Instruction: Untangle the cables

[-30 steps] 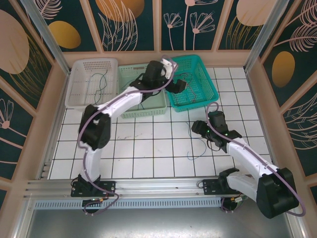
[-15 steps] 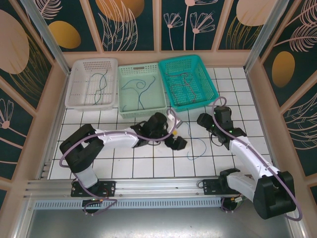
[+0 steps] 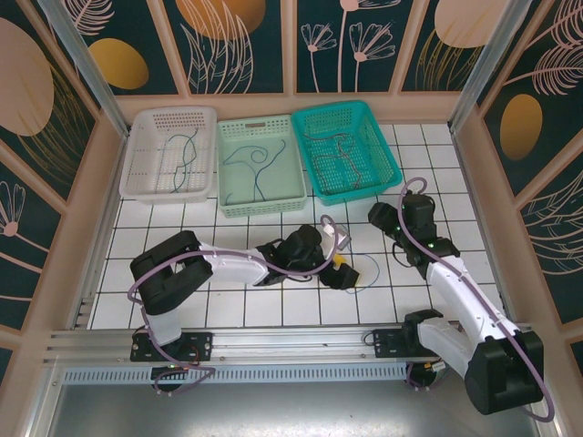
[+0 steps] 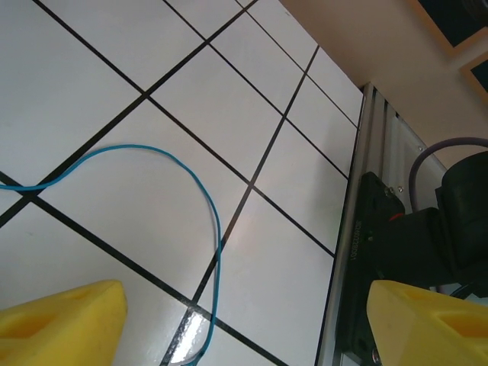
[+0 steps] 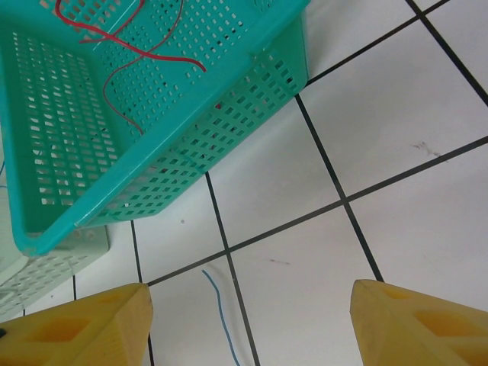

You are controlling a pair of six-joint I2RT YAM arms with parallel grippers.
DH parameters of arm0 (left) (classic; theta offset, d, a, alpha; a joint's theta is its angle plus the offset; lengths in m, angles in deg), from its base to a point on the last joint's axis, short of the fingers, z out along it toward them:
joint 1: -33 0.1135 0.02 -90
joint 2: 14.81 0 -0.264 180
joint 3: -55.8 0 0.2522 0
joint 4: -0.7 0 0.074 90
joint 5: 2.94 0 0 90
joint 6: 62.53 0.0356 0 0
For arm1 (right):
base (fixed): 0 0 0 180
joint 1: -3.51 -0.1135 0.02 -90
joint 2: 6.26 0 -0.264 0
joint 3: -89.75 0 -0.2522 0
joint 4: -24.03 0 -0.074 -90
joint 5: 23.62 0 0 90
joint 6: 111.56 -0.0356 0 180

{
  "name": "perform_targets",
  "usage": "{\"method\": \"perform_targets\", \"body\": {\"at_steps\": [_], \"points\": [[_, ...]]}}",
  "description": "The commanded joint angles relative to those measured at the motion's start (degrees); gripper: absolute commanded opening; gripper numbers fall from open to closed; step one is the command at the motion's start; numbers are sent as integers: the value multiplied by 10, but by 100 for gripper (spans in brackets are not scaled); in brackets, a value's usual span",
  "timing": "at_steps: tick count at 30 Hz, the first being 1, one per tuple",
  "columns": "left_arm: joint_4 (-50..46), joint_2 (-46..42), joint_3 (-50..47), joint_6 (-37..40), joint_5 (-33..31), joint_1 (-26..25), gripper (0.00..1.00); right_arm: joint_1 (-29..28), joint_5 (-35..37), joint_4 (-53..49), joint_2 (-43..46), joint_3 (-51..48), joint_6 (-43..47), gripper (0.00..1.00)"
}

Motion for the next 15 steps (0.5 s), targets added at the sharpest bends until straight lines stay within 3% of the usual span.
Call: {"method": "perform_targets", "body": {"at_steps": [1, 4, 11, 15], "points": [[-24, 21, 26, 13, -4, -14, 78, 8, -1, 9, 11, -6, 3, 70], [-69, 46, 55, 17, 2, -20, 71, 10, -4, 8, 11, -4, 3, 70], [-103, 71, 62, 14, 9, -21, 69, 16, -6, 8, 15, -4, 6, 70], [-114, 84, 77, 17, 14, -22, 55, 18, -12, 13, 15, -8, 1, 70]]}}
